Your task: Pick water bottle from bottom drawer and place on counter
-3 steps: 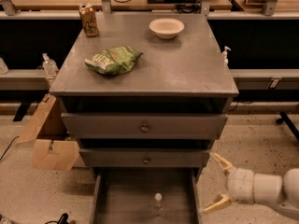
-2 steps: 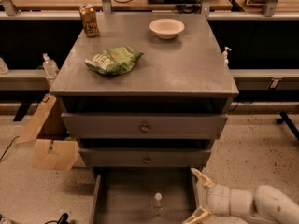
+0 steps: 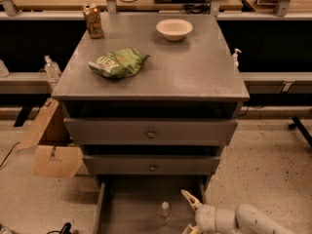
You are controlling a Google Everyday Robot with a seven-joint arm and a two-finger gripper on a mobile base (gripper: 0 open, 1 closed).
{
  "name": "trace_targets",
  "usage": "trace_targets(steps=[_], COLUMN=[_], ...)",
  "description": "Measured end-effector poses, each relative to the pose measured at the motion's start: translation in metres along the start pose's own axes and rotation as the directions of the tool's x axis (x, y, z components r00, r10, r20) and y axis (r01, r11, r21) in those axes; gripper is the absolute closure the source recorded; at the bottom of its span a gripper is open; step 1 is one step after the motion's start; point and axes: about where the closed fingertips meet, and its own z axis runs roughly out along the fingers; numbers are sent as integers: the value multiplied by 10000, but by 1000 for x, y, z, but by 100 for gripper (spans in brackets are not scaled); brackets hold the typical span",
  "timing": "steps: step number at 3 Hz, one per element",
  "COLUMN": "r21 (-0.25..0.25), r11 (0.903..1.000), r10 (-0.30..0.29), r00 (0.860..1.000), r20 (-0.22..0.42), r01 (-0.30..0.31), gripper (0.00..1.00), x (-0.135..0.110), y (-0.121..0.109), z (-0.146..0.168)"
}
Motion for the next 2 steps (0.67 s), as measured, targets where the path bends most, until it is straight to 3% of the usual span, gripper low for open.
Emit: trace_targets(steps=[1,2], r21=[-69,-57], r11=[9994,9993], r10=[347,382], r00=[9993,9992], r20=[-99,-83], r01=[-348,-382], gripper=[0,0], x=[33,37], y=[-10,-13], z=[24,28])
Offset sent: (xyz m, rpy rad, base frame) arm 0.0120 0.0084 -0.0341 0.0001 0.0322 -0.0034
